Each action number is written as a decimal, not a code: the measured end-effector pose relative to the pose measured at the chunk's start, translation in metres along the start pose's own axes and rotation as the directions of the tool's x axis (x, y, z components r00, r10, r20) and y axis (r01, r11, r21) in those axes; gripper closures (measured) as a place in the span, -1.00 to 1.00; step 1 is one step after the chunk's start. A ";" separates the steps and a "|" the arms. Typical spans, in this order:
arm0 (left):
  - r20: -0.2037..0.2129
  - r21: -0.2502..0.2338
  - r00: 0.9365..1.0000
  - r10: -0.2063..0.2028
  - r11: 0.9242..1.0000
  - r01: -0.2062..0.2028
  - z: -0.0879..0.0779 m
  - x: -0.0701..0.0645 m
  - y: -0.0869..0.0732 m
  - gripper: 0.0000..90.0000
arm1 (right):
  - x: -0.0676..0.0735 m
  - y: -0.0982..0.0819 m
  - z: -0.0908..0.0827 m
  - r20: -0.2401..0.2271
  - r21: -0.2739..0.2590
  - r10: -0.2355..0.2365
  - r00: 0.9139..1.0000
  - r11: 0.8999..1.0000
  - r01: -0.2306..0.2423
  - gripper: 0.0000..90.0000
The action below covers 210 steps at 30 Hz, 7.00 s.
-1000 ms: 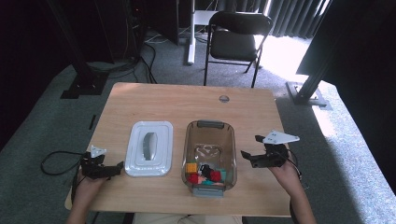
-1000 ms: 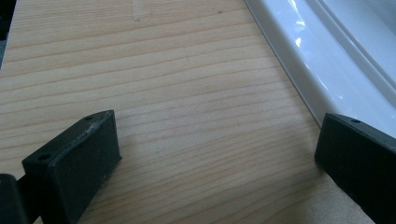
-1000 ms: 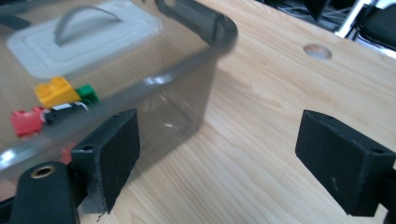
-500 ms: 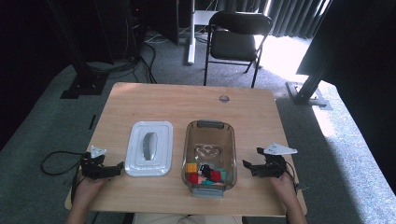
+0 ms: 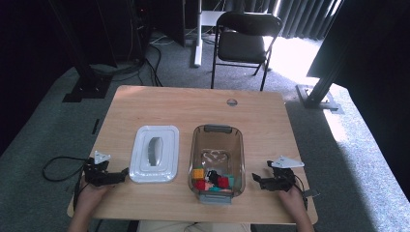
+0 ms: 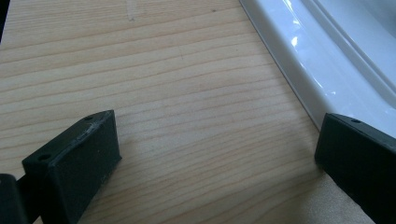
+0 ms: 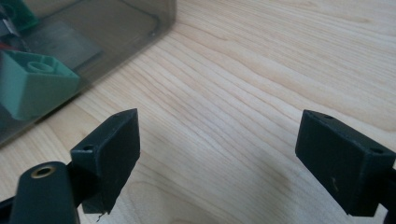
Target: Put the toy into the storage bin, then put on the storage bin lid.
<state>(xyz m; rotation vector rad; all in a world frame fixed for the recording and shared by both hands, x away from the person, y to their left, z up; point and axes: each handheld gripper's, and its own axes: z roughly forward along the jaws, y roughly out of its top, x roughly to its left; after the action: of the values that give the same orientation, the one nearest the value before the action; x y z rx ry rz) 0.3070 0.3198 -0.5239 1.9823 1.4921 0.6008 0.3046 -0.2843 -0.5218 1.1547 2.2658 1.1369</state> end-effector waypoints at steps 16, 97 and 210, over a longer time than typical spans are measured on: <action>0.001 0.033 1.000 -0.009 0.999 0.009 -0.004 0.000 0.002 -0.99 | 0.004 0.000 0.010 0.020 0.088 -0.035 0.999 0.996 0.033 -0.70; 0.138 -0.046 0.989 -0.060 0.997 0.067 0.025 -0.064 0.088 0.50 | 0.043 0.014 0.021 -0.120 0.037 -0.100 0.988 0.994 0.105 -0.70; 0.356 -0.235 0.917 0.180 0.967 -0.098 -0.042 -0.076 0.158 -0.64 | 0.103 0.091 0.087 -0.163 -0.003 -0.062 0.985 0.998 0.062 -0.70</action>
<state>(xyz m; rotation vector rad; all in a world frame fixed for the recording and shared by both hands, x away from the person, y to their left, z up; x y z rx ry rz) 0.3692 0.2216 -0.3859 1.9146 1.0174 0.3902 0.3426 -0.1278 -0.4990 1.0174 2.4071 1.2461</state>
